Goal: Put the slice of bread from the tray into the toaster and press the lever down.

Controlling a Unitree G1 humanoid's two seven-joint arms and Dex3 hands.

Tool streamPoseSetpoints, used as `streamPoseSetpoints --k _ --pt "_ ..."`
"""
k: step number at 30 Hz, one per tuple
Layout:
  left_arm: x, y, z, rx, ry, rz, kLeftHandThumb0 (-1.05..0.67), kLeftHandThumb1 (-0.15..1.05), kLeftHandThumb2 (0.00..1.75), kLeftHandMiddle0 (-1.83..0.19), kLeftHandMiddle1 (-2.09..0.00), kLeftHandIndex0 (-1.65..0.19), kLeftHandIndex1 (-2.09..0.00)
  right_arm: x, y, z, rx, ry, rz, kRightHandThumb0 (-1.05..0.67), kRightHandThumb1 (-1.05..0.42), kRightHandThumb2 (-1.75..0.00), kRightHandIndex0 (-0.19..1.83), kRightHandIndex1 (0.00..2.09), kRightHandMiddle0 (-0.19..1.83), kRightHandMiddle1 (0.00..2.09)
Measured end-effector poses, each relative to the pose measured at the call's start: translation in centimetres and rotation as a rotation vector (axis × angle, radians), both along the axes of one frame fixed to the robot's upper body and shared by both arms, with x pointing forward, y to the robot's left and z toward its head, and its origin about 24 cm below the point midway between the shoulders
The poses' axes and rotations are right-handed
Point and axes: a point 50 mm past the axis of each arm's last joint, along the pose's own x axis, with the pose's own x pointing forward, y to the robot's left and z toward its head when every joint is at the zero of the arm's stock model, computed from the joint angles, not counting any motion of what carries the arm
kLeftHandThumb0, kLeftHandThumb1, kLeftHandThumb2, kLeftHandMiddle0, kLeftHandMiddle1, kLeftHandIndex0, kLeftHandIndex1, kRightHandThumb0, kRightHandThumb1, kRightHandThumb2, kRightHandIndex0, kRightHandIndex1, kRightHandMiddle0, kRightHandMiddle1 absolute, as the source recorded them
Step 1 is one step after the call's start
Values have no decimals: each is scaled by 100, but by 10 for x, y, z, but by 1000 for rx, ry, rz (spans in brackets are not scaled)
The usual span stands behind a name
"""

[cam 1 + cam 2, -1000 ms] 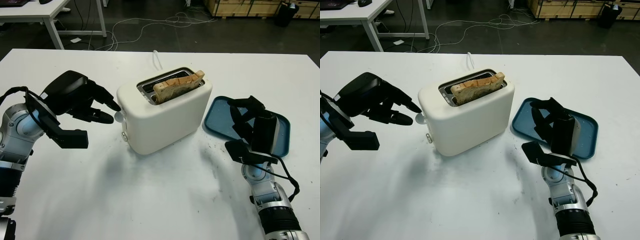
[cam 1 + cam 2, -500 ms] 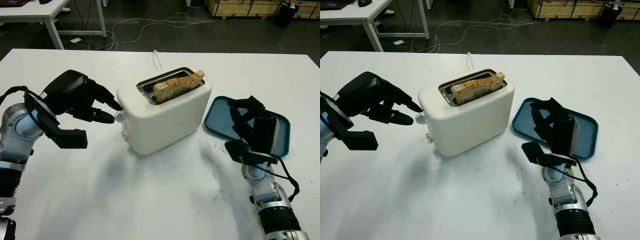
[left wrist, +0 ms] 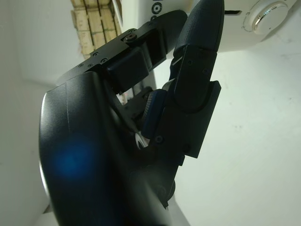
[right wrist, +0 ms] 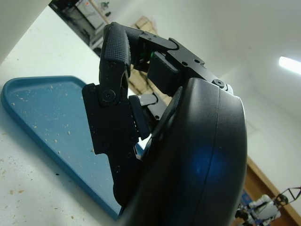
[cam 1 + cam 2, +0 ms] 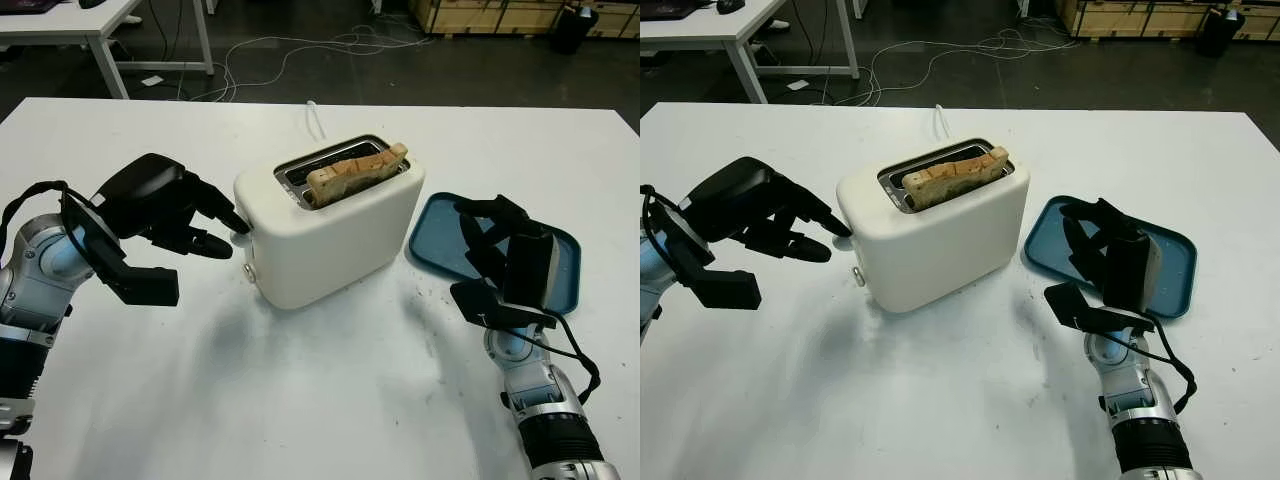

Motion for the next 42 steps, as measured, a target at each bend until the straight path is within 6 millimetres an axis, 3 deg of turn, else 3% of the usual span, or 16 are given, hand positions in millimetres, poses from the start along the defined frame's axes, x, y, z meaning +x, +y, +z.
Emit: streamPoseSetpoints --k 1,4,6,8,12,15,18,22,25,27,31,32,33,34,40,42 --pt "0 0 0 1 2 0 -80 92 6 -123 -140 -127 0 0 0 0 -1 0 0 -60 -92 -43 76 175 73 115" --pt "0 0 -1 1 6 0 -79 92 5 -124 -140 -128 0 0 -1 0 -3 0 -1 -59 -92 -43 76 175 89 71" --pt "1 0 -4 3 15 0 -79 92 4 -124 -139 -128 0 0 -1 0 -3 -1 -1 -59 -92 -43 76 175 95 62" --pt "1 -1 -6 5 27 4 -79 92 4 -126 -133 -127 0 0 -1 0 -4 -1 -1 -59 -92 -43 76 175 88 80" --pt "3 -1 -17 15 66 25 -76 90 1 -129 -130 -129 -1 0 -1 1 -4 -2 -2 -58 -92 -43 77 175 87 85" --pt "5 -1 -33 3 116 49 -75 88 0 -132 -123 -130 -1 0 -1 1 -5 -2 -2 -58 -92 -43 77 175 80 101" --pt "10 0 -43 -40 149 84 -73 85 0 -136 -104 -132 -1 0 -1 1 -6 -4 -2 -58 -92 -43 77 175 80 99" --pt "19 -2 -62 -145 184 146 -71 82 0 -134 -103 -132 0 0 -2 1 -9 -7 -4 -57 -92 -43 77 175 86 85" --pt "22 -9 -77 -266 173 208 -71 86 0 -141 -71 -131 0 0 -2 1 -9 -7 -3 -57 -92 -43 77 175 88 85" --pt "21 -12 -84 -322 165 243 -70 86 0 -146 -65 -131 0 0 -1 2 -10 -11 0 -57 -92 -43 76 175 83 94" --pt "15 -17 -99 -428 149 319 -73 89 1 -138 -102 -131 0 0 1 8 -16 -26 20 -57 -92 -42 75 175 77 107" --pt "14 -17 -102 -443 147 334 -72 89 1 -137 -104 -131 0 0 1 9 -16 -29 22 -57 -92 -42 76 175 82 89" --pt "13 -18 -104 -455 144 344 -71 89 0 -136 -102 -131 0 0 1 9 -17 -32 24 -57 -92 -42 76 175 89 71" --pt "13 -18 -105 -464 142 352 -71 89 0 -137 -101 -131 0 0 1 10 -18 -33 26 -57 -92 -42 77 175 92 67" --pt "12 -18 -107 -473 137 357 -71 88 0 -139 -90 -131 0 -2 2 9 -20 -24 36 -56 -92 -41 76 175 88 88" --pt "11 -19 -105 -474 133 356 -72 88 0 -140 -91 -132 0 -2 2 10 -22 -25 42 -55 -92 -41 76 175 88 86"
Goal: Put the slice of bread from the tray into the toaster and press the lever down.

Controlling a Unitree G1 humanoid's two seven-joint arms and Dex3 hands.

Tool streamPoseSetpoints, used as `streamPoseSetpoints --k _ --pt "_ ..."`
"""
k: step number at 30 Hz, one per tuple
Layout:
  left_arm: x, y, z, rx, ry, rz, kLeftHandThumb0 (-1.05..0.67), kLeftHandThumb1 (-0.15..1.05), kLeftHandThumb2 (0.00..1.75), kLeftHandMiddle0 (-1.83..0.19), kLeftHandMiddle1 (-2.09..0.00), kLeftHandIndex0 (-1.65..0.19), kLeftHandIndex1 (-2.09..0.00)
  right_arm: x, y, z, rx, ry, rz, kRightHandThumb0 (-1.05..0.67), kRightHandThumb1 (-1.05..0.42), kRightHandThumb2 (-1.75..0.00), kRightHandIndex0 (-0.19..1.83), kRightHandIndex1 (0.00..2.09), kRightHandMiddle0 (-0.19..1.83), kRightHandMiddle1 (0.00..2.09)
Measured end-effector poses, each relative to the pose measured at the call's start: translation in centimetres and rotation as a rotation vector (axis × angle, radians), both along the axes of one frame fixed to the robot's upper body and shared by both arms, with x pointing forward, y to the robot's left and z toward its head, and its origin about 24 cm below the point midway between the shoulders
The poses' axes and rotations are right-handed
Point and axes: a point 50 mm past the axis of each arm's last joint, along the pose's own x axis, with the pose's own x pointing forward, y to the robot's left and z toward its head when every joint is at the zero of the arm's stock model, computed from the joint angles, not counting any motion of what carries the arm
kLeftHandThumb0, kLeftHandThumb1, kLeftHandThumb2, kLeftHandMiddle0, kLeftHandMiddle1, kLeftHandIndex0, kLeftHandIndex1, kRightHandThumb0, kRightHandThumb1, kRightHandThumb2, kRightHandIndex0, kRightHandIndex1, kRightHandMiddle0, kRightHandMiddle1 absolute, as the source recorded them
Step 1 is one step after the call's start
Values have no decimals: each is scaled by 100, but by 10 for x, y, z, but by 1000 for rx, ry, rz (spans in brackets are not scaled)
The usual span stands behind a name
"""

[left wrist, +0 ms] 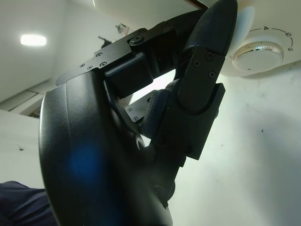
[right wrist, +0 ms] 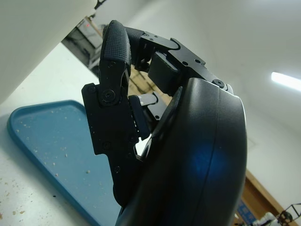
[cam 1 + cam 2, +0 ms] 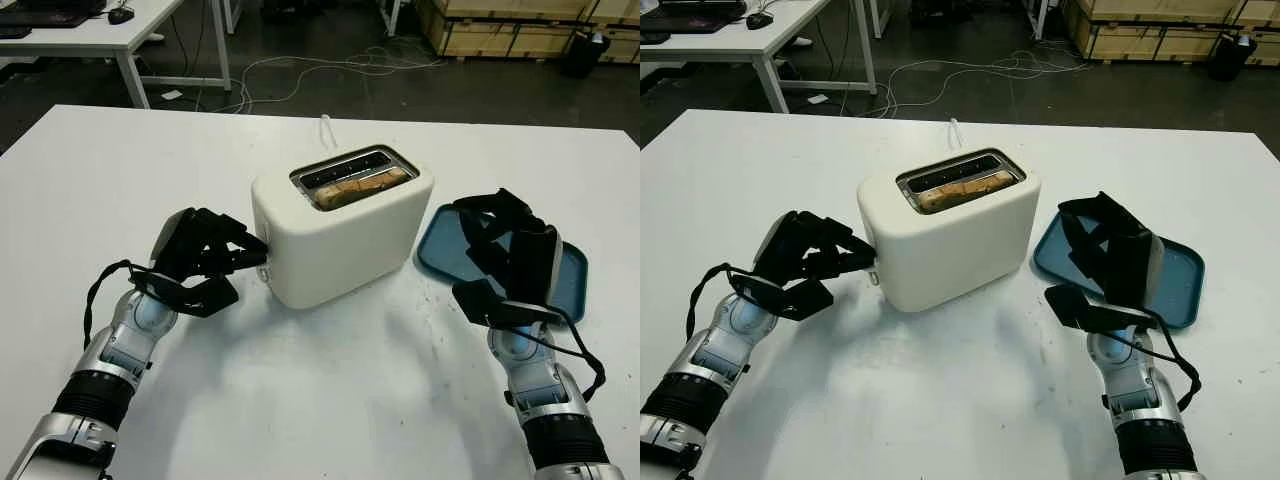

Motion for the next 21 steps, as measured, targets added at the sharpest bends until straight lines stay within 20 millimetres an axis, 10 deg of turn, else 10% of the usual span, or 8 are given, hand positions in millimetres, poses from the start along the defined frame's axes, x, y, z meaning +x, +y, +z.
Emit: streamPoseSetpoints --k 5,14,15,18,21 --pt "-6 -2 5 -30 -26 -16 -75 89 0 -132 -130 -135 -1 -1 2 2 11 -21 23 -55 -92 -39 77 171 100 55" --pt "-28 10 15 -214 35 -23 -86 92 11 -127 -129 -147 -3 -3 8 8 254 10 191 -54 -92 -32 75 162 120 14" --pt "-29 12 18 -241 43 -15 -84 92 11 -126 -136 -148 -4 -2 7 8 305 35 213 -54 -92 -31 75 162 120 20" --pt "-29 16 34 -316 33 -11 -78 92 9 -123 -142 -151 -5 1 2 9 420 114 249 -56 -92 -30 72 173 73 128" --pt "-28 22 53 -334 19 4 -79 92 11 -125 -132 -153 -7 3 -4 11 499 192 272 -56 -92 -29 73 174 63 148"
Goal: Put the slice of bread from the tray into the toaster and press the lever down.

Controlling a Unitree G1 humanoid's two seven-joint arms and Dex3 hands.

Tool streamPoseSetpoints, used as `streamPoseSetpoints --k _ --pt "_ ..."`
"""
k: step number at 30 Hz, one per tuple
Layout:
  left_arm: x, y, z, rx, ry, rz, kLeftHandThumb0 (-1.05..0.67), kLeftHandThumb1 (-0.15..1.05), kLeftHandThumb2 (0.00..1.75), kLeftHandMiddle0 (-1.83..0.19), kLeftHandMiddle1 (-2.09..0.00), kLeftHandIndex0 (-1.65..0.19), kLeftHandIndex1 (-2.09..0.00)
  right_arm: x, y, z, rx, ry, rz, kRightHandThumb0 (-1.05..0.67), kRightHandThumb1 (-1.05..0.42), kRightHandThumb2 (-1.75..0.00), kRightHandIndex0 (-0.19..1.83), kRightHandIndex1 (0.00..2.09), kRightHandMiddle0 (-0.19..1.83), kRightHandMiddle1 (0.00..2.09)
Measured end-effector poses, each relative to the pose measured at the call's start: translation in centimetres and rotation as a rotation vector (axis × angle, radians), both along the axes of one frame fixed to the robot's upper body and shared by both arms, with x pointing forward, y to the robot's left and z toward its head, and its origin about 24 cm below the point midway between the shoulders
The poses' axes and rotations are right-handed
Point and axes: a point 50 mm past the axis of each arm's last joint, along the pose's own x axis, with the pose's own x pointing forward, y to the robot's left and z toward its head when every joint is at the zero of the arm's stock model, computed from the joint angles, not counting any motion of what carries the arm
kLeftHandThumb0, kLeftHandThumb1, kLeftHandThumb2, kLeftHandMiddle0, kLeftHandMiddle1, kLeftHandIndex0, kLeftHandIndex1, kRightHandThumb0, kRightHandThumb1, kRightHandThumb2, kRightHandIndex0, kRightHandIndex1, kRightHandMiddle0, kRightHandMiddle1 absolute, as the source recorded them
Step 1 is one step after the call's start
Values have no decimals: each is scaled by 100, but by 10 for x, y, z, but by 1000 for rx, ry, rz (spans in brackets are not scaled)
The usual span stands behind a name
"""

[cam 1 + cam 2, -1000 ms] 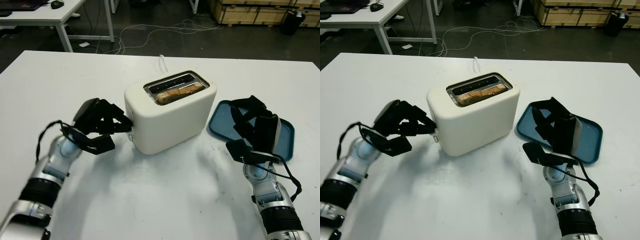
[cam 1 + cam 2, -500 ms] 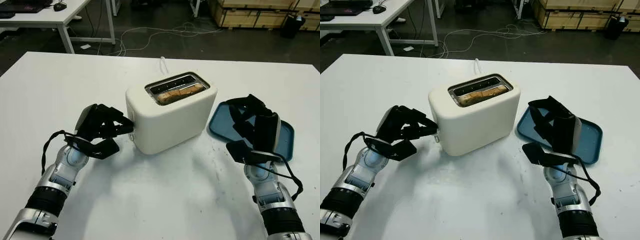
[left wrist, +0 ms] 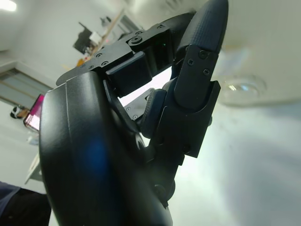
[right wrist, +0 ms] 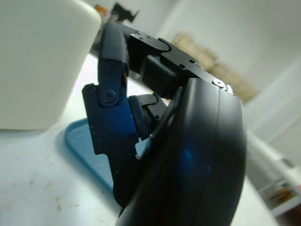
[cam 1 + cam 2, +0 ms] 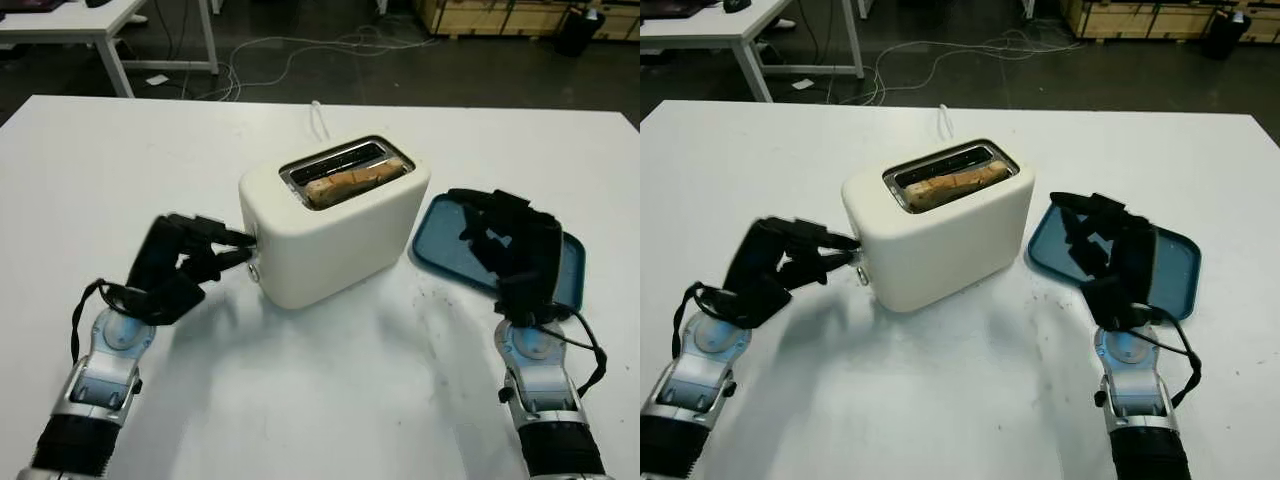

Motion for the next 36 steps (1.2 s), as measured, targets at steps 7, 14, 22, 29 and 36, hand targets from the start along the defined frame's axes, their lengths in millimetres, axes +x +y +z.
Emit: streamPoseSetpoints --k 7,14,22,29,36 --pt "1 21 18 127 39 73 -78 92 19 -126 -129 -155 -16 10 -21 14 -81 113 101 -63 -92 -33 75 175 55 174" --pt "5 34 34 230 26 75 -79 92 15 -122 -139 -115 -105 26 -46 27 -308 215 166 -71 -92 -36 75 175 59 175" --pt "8 40 40 337 28 53 -80 92 9 -122 -146 -117 -99 37 -52 38 -413 245 204 -72 -92 -37 75 175 59 175" --pt "6 30 43 375 -38 -21 -81 92 14 -117 -149 -122 -61 38 -44 38 -386 209 222 -70 -92 -33 77 175 60 174" --pt "9 17 56 420 -121 -109 -85 92 14 -113 -143 -124 -51 31 -10 16 -164 73 201 -56 -92 -33 82 175 71 147"
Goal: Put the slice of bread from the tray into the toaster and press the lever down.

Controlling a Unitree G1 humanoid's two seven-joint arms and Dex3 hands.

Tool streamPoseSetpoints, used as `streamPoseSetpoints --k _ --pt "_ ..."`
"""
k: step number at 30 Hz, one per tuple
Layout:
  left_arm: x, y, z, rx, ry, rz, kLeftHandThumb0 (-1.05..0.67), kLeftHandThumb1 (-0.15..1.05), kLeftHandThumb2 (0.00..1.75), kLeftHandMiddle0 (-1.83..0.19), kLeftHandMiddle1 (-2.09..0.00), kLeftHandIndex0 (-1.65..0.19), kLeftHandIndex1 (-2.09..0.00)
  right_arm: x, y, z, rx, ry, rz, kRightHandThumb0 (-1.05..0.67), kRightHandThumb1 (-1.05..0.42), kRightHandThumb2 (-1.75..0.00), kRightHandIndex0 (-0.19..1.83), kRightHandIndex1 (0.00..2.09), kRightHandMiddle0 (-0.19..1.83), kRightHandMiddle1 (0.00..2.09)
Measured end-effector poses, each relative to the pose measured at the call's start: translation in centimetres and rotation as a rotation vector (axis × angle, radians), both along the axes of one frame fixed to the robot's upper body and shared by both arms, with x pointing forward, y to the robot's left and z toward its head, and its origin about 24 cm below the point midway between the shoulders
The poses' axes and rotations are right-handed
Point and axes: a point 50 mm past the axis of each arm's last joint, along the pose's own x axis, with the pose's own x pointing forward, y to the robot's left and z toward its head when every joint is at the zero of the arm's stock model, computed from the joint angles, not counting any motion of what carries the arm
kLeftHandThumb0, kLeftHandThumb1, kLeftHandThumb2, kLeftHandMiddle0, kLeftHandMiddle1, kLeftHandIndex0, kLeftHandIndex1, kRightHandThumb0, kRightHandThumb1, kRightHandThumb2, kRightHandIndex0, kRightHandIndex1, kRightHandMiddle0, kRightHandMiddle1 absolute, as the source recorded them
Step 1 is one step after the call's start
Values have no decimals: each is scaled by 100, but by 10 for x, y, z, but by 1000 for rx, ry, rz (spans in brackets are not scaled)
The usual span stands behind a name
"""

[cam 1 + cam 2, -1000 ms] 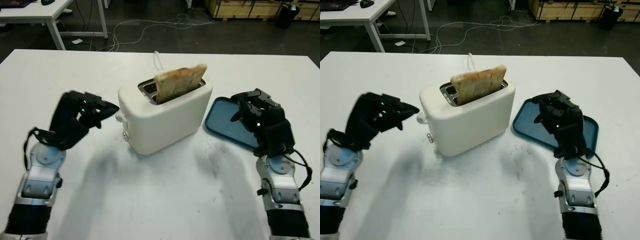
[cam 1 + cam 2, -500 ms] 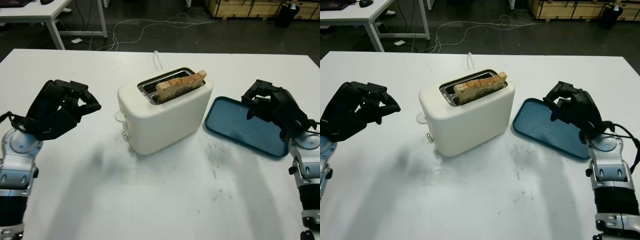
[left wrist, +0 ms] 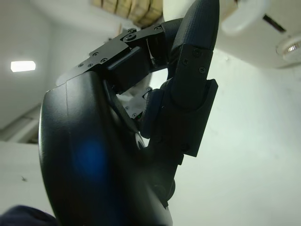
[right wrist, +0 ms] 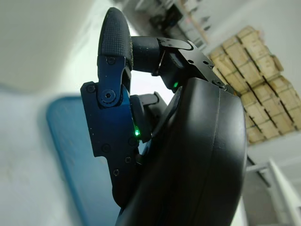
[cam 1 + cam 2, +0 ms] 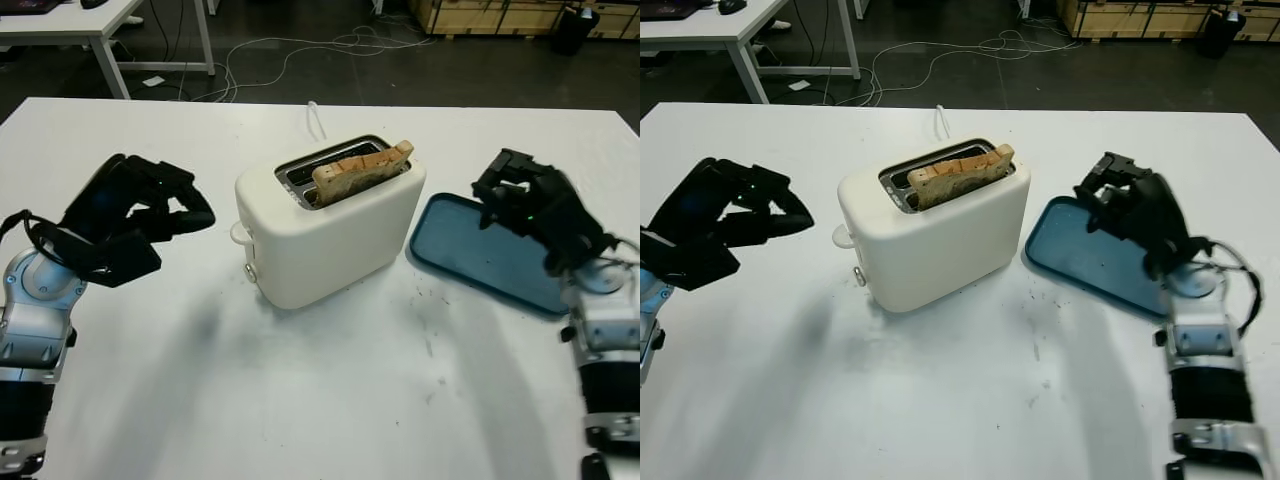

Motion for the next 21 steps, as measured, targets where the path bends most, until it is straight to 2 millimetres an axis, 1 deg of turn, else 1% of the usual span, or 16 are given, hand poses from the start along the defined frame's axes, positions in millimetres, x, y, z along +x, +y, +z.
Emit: streamPoseSetpoints --k 3,7,9,10,14,15,19,21 --pt "0 -3 4 11 -20 -26 -86 92 16 -110 -141 -123 -47 -4 13 -6 68 -68 -28 -54 -92 -35 83 175 74 140" --pt "-2 -9 10 42 -34 -62 -84 92 14 -110 -127 -122 -41 -5 27 -8 128 -117 -55 -55 -92 -36 81 175 73 141" --pt "-2 -9 12 73 -39 -62 -83 92 14 -111 -118 -122 -38 -5 30 -9 142 -119 -66 -54 -92 -36 81 175 73 141" --pt "-2 -9 13 86 -42 -62 -84 92 14 -112 -110 -122 -34 -5 32 -9 147 -120 -70 -53 -92 -36 81 175 72 143" --pt "-3 -11 14 139 -61 -67 -84 92 17 -113 -98 -122 -25 -5 31 -9 143 -121 -80 -50 -92 -35 82 175 71 144" --pt "-3 -12 14 162 -67 -72 -84 92 18 -113 -101 -121 -23 -5 31 -9 143 -123 -83 -50 -92 -35 83 175 73 142" --pt "-2 -14 18 253 -89 -93 -85 92 21 -112 -138 -115 -12 -5 28 -9 139 -131 -109 -50 -92 -32 84 175 75 140" --pt "-2 -15 17 302 -77 -109 -85 92 22 -113 -147 -112 -9 -6 27 -9 138 -135 -123 -50 -92 -31 83 175 75 139"
